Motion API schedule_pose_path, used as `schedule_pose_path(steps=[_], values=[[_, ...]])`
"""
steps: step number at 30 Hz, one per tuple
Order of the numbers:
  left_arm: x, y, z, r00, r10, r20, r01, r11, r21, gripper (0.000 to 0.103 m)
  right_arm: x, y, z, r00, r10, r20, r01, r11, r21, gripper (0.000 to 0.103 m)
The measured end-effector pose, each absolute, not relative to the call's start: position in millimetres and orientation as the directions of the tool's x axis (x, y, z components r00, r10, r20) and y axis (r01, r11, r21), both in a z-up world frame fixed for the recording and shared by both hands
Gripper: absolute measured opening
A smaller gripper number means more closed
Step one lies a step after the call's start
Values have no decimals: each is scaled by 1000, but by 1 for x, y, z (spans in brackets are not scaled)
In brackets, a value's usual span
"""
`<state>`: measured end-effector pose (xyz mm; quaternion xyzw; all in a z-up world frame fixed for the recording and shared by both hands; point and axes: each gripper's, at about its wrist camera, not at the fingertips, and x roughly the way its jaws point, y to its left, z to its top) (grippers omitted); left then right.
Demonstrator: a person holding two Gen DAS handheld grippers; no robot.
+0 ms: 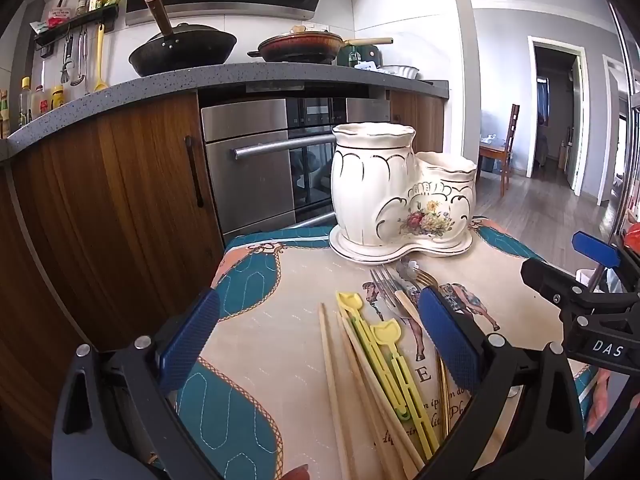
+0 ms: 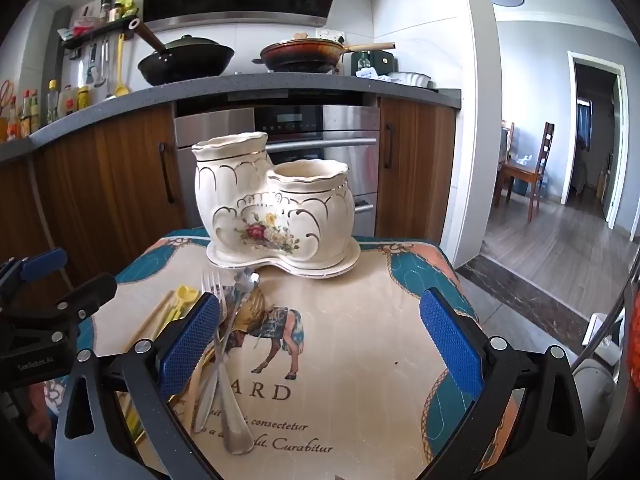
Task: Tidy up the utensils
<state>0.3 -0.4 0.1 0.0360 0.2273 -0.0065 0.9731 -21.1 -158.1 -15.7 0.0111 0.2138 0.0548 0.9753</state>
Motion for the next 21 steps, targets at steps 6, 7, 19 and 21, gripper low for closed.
schedule_pose_path(steps=[6, 7, 19, 21], values=[[-2, -1, 1, 902, 2, -431, 29, 997, 66, 98, -20, -158, -17, 902, 113, -417, -103, 994, 46, 100], [-3, -1, 2, 902, 2, -432, 30, 997, 66, 98, -21, -158, -17, 902, 112, -416, -102, 994, 46, 100], [0, 2, -1, 902, 3, -432, 27, 998, 63, 98, -20, -158, -17, 903, 111, -416, -100, 994, 48, 99], [0, 2, -2, 902, 3, -431, 27, 998, 64, 98, -20, -158, -16, 902, 111, -417, -100, 994, 47, 99]])
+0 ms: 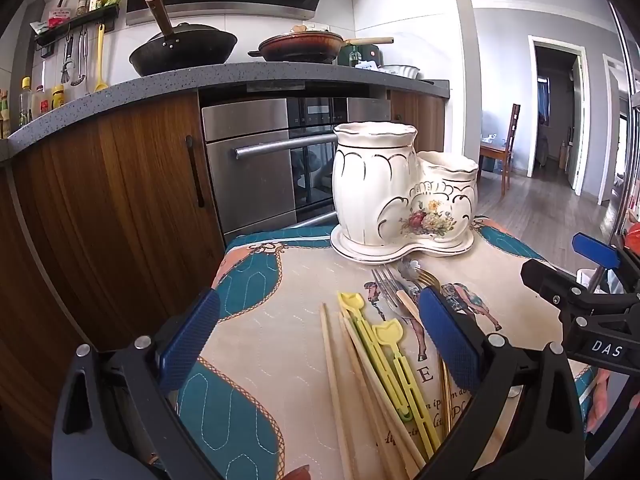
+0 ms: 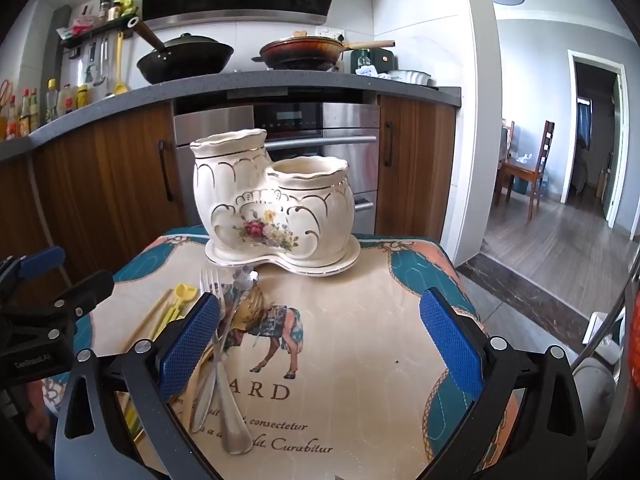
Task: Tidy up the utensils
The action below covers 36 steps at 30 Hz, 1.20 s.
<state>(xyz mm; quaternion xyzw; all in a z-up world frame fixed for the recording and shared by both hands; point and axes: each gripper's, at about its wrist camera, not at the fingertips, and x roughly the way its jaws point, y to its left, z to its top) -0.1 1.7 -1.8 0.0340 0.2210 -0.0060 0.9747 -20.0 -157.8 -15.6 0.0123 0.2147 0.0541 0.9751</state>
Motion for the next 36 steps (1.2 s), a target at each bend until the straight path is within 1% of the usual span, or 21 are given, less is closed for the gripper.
schedule_pose_path(steps=[36], values=[[-1, 1, -2, 900, 4, -435, 26, 998, 62, 98, -16, -158, -21, 898, 113, -424, -101, 994, 49, 99]])
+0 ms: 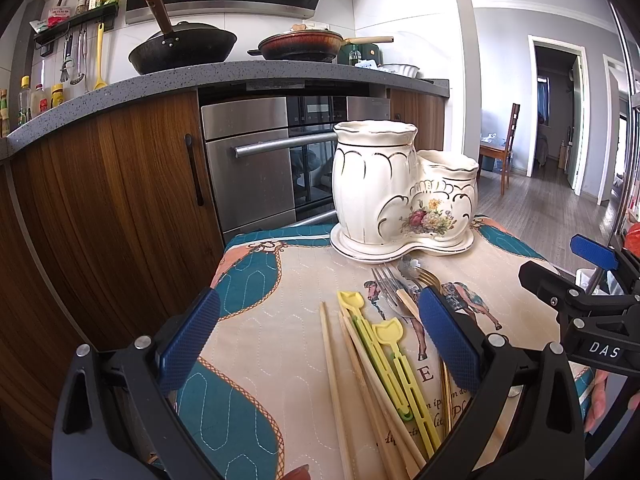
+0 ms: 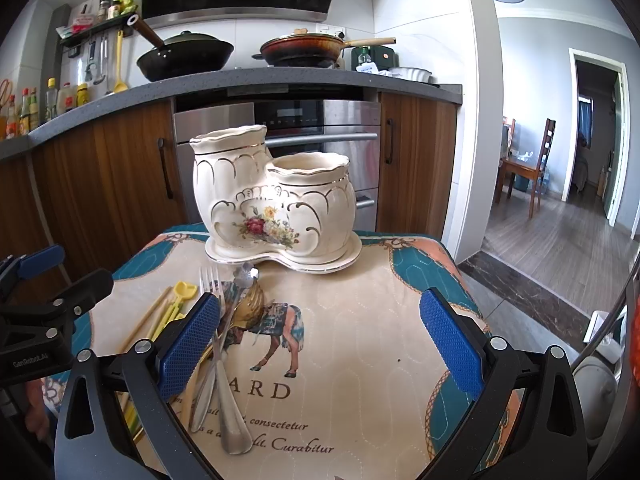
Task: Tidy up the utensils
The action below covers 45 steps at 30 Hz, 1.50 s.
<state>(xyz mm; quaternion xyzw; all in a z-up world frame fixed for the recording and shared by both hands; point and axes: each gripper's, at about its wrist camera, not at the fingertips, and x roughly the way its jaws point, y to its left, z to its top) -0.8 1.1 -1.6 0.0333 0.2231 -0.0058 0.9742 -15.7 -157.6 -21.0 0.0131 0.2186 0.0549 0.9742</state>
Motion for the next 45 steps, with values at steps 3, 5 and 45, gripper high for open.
schedule_pose_path(steps=[3, 5, 45], values=[[-1, 1, -2, 900, 3, -436, 26, 998, 62, 98, -15, -158, -21, 898, 113, -425, -102, 994, 49, 100], [-1, 1, -1, 900, 3, -436, 27, 998, 62, 98, -15, -156, -22, 898, 113, -426, -102, 994, 49, 100], [10, 4, -3, 878, 71, -474, -14, 992, 122, 98, -25, -154, -16, 914, 95, -394, -111, 994, -17, 99]])
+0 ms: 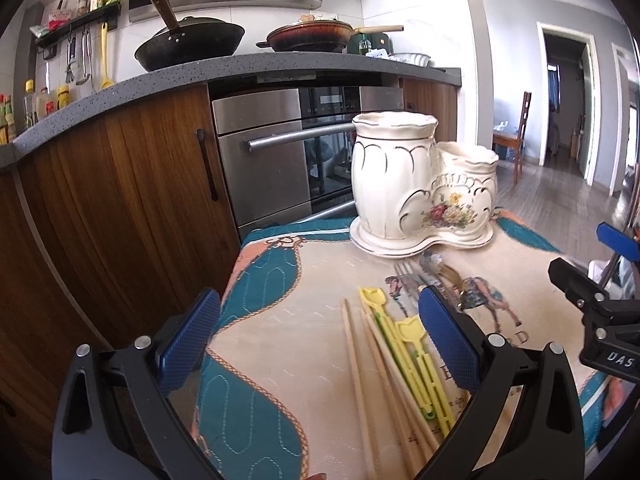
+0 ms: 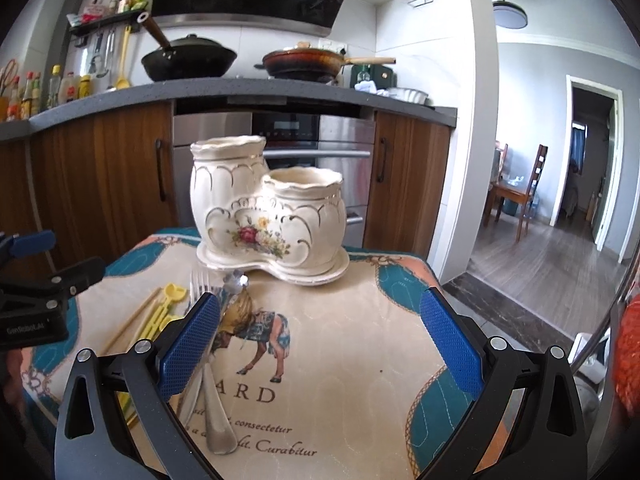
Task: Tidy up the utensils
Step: 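Grasp a wooden chopstick with the left tool while the right tool grasps yellow tongs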
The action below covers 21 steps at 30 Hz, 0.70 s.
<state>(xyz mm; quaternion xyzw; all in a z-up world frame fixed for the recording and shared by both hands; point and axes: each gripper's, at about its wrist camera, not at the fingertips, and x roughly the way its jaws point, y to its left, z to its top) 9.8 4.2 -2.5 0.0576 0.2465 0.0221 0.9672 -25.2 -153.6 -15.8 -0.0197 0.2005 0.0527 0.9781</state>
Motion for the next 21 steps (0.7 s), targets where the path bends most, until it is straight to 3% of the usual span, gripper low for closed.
schedule_pose_path(steps=[4, 13, 21], values=[[11, 6, -5, 874, 92, -477, -13, 986, 167, 98, -22, -154, -18, 900, 122, -419, -133, 991, 4, 99], [12, 28, -1, 871, 6, -492, 37, 996, 78, 98, -19, -148, -22, 871, 179, -457, -198, 980, 6, 99], [15, 32, -5, 847, -4, -532, 53, 996, 76, 98, -16, -148, -19, 811, 285, -511, -263, 958, 118, 95]])
